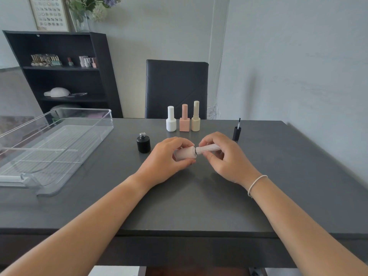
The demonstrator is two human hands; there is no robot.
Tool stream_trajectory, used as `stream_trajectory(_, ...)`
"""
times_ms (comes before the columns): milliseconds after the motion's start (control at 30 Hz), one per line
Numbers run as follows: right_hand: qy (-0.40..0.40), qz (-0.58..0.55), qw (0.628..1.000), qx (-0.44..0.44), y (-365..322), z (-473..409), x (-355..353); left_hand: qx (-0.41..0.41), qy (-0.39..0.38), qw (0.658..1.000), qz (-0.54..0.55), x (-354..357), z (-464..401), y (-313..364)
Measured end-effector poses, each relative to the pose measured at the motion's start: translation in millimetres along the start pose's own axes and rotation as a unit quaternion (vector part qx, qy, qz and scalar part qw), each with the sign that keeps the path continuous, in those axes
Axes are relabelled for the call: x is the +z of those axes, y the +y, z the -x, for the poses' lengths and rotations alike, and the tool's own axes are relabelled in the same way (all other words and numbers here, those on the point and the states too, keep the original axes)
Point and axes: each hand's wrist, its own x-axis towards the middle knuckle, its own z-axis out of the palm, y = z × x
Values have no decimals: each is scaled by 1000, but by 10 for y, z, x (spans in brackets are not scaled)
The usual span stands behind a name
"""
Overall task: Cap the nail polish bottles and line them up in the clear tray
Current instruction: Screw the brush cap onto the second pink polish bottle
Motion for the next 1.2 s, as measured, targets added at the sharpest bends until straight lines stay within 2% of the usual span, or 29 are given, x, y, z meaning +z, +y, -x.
stream_trajectory(200, 4, 2, 998, 65, 3, -22, -7, 7, 8, 1000, -7, -9, 4, 17)
stream_trajectory(300, -8, -37, 998, 59, 10, -12, -5, 7, 10, 1000, -10, -8, -3, 19)
stream_trajectory(467, 31, -23, 997, 73, 26, -37, -1, 8, 6, 1000, -16, -8, 0, 21)
stream_trajectory(633, -8, -45, 997, 62, 44, 0, -18, 9, 6, 1000, -21, -3, -4, 19)
stream_trajectory(800, 17, 3, 997, 78, 44, -5, -22, 10, 9, 1000, -29, 1, -9, 27)
stream_trajectory(1000, -10, -25, 998, 54, 44, 0, -16, 6, 5, 999, -34, -16, -1, 26)
stream_trajectory(1200, 11, 15, 997, 71, 26, -10, -27, 5, 6, 999, -37, -18, -4, 15)
